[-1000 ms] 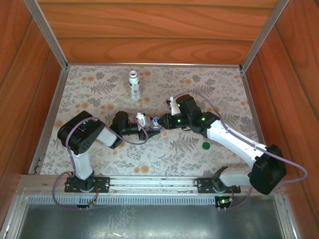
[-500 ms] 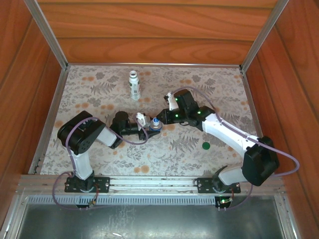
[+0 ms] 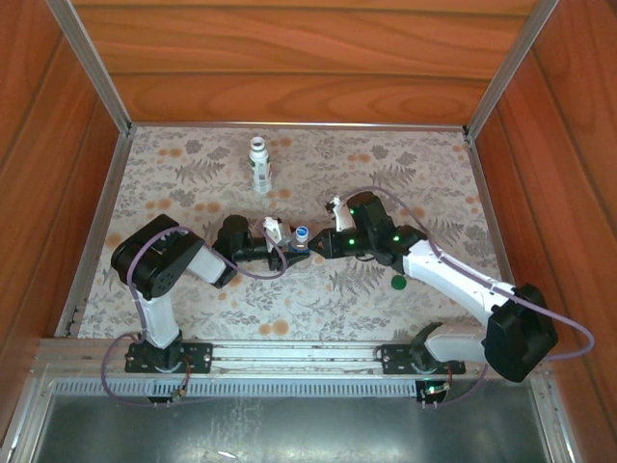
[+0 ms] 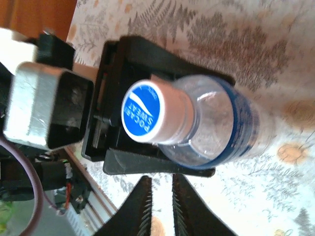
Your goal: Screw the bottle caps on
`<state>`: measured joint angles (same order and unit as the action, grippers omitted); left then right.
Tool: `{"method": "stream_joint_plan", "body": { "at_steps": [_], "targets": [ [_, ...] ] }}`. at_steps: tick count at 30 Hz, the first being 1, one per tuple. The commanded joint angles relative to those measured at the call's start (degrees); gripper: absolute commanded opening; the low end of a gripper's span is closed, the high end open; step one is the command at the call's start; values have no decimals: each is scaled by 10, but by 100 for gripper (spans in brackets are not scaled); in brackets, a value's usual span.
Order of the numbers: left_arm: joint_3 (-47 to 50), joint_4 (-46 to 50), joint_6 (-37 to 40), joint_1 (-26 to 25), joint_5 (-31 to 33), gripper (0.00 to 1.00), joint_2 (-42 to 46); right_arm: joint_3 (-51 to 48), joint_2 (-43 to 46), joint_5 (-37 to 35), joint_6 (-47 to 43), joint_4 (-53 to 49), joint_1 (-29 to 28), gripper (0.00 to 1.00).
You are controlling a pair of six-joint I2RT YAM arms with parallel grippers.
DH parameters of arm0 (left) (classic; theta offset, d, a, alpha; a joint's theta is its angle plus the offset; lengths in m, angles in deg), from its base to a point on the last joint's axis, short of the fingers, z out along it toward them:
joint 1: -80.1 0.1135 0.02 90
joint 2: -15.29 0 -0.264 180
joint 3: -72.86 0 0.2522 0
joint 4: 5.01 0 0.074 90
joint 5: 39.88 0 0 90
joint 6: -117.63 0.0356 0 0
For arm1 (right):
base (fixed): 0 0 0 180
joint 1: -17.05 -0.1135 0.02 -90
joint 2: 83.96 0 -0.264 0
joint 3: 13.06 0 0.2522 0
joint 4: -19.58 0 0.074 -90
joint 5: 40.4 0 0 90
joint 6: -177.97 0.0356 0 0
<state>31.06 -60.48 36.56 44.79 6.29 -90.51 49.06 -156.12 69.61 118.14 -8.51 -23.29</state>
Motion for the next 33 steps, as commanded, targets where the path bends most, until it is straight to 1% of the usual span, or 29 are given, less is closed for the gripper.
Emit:
{"method": "stream_joint_plan", "body": {
  "at_steps": [1,3,7,10,11,12,14,19,22,24,28,31,33],
  "targets": [
    [-2,45,-15,-4,-10,65,-16,36,-9,-37,-15,1,10,27],
    [-1,45,-14,-3,-9,65,-16,61,-30,-35,-30,-9,15,29],
    [4,45,-11,-3,-5,65,-11,92,-63,-23,-38,-5,26,29],
    [3,46,-11,-3,-7,65,-12,103,-79,-16,-44,-1,30,24],
    [3,46,-12,-3,-8,65,-12,103,-79,-11,-47,0,30,23],
    [3,46,-12,-3,-8,65,-12,100,-78,-6,-53,-3,30,23],
    [4,47,-11,-3,-7,65,-11,93,-71,7,-57,-13,31,19],
    [2,48,-13,-3,-8,65,-10,40,-48,72,-42,2,30,14],
    [0,48,-13,-3,-10,65,-12,9,-33,91,-25,22,25,13],
    [0,48,-14,-3,-11,65,-12,0,-20,83,-24,18,24,13],
    [-1,48,-13,-3,-11,65,-14,-3,10,33,-21,22,25,13],
    [-1,48,-12,-3,-11,65,-14,11,8,-10,-22,24,26,21],
    [-1,48,-12,-3,-11,65,-14,26,-7,-19,-28,25,31,24]
  ]
}}
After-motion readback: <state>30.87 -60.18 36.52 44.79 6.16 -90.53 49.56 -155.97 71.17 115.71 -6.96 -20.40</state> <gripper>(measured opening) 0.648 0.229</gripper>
